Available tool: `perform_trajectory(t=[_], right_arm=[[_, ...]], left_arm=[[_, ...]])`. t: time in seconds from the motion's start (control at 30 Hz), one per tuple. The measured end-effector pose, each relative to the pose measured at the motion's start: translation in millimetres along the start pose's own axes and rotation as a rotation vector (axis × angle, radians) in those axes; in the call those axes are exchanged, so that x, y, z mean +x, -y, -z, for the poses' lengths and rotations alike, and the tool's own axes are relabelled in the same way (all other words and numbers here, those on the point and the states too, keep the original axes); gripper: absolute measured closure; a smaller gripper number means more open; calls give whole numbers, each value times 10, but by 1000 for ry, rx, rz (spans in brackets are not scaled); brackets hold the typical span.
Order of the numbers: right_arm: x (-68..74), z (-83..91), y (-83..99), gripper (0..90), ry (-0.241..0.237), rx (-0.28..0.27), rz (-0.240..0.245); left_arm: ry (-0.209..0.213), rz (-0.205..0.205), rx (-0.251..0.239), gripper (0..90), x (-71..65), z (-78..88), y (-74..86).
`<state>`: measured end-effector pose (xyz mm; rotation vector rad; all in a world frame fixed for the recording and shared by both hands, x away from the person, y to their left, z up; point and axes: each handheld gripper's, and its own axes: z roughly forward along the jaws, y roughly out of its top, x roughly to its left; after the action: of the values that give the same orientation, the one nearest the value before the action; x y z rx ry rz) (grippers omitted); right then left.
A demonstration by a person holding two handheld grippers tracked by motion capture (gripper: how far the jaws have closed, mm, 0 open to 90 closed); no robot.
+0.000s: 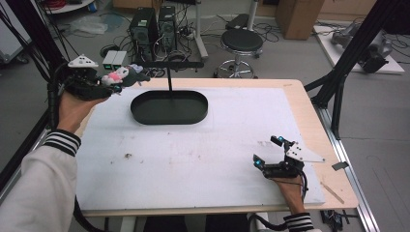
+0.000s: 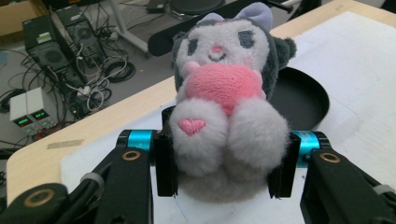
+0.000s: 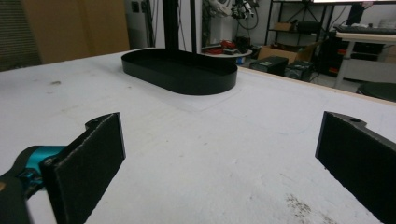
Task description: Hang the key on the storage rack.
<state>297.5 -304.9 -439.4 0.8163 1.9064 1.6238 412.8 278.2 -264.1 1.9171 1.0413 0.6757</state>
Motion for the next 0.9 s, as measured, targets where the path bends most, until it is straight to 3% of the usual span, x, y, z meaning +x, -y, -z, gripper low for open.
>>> perform_trajectory(t=[0.5, 0.9], right_arm=[[-8, 2, 90, 4, 17, -22, -6], [-16, 11, 99, 4, 22, -36, -10]], left_arm=[[-73, 19, -6, 553, 61, -49, -175], [-84, 19, 0, 553, 55, -146, -272]])
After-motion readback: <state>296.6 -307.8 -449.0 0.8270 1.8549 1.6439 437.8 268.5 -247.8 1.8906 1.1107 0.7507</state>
